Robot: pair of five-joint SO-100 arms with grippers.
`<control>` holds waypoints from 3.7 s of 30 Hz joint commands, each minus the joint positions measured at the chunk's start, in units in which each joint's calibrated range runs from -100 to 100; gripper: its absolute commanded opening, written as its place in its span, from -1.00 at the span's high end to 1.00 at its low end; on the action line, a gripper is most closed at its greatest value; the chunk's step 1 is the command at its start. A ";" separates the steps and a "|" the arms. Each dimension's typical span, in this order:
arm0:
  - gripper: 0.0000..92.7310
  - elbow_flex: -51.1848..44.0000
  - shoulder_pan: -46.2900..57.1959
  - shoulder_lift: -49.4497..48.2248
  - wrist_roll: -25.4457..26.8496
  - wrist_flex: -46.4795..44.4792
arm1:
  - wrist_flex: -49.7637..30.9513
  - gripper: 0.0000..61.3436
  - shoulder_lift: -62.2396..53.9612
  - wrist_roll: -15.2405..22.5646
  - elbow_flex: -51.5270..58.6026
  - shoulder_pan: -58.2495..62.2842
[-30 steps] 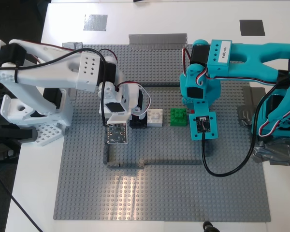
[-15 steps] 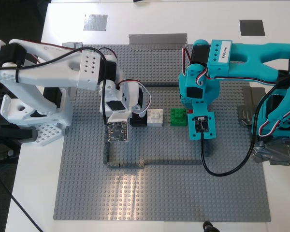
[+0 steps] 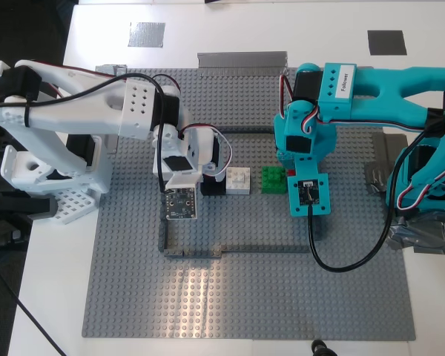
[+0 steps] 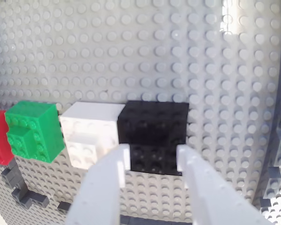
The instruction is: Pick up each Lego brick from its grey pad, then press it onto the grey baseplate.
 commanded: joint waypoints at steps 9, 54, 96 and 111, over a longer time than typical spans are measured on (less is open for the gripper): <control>1.00 2.29 -0.05 -0.05 -0.72 -2.04 | 2.00 0.46 -2.35 0.44 -5.01 0.80; 1.00 -1.87 -1.07 0.03 -0.33 -0.57 | 15.18 0.99 -15.31 3.08 -18.64 -21.55; 0.81 -0.97 1.69 2.69 0.06 -2.12 | 30.07 0.99 9.33 2.64 -51.69 -70.66; 0.70 -1.06 1.62 2.69 0.16 -1.63 | 34.14 1.00 19.29 4.01 -63.61 -74.21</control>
